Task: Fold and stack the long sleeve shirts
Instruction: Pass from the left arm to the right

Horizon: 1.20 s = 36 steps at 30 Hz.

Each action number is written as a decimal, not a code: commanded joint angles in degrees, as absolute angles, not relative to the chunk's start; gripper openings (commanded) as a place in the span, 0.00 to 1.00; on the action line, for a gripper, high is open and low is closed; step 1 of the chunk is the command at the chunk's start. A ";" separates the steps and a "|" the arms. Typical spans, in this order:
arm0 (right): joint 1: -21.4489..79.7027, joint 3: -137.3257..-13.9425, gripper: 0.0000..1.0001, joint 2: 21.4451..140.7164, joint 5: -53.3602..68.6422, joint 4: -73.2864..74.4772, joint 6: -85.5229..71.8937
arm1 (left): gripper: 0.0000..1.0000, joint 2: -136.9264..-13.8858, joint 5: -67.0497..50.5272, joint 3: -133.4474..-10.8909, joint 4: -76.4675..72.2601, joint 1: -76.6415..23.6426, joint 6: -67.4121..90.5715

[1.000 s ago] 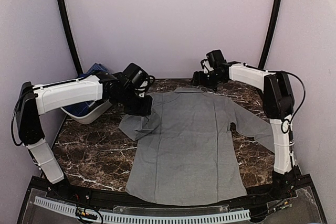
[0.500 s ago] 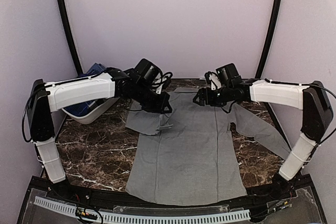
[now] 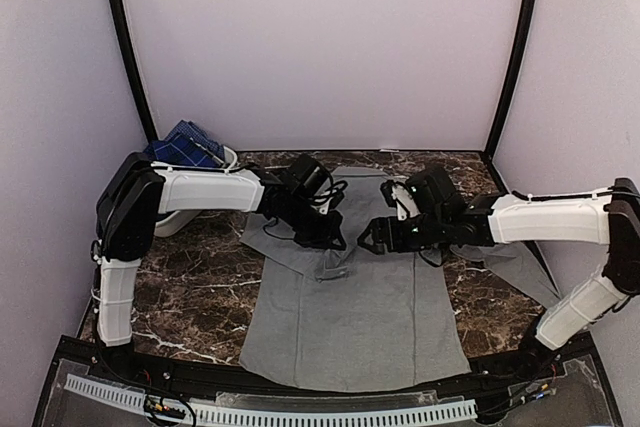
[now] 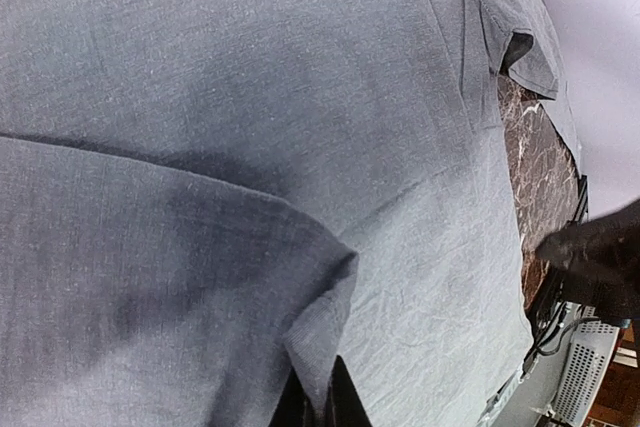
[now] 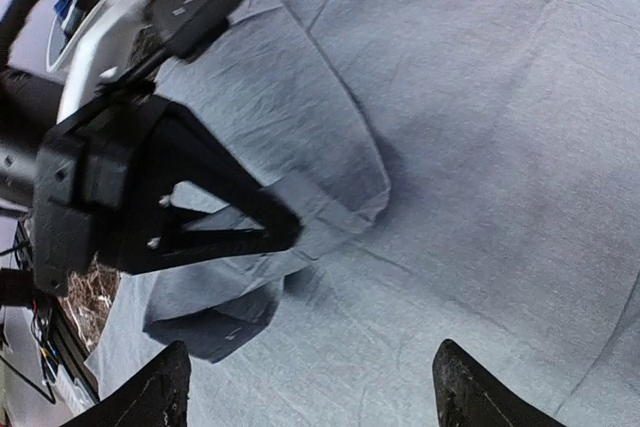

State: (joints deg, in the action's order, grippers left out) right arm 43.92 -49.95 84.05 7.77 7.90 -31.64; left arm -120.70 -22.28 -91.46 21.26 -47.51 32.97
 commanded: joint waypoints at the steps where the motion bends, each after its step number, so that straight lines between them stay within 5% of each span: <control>1: 49.04 -49.22 0.82 82.71 4.30 2.58 -35.61 | 0.02 -120.49 -25.52 -92.28 18.34 -47.94 36.26; 16: 58.71 -58.33 0.82 95.94 -8.88 5.23 -39.48 | 0.04 -121.44 -27.17 -90.79 15.47 -48.08 40.62; 20: 58.73 -59.40 0.69 98.16 -12.63 6.51 -41.70 | 0.04 -121.46 -26.58 -91.10 15.94 -48.08 40.44; 23: 58.79 -60.30 0.44 99.08 -14.80 7.52 -42.63 | 0.07 -121.40 -25.24 -92.13 17.21 -48.05 40.13; 28: 58.79 -60.90 0.04 98.85 -16.74 8.21 -42.88 | 0.26 -120.52 -21.33 -94.68 20.36 -47.84 38.88; 36: 57.62 -61.54 0.00 96.74 -17.70 9.67 -41.72 | 0.51 -110.79 -15.48 -91.75 21.63 -43.79 38.65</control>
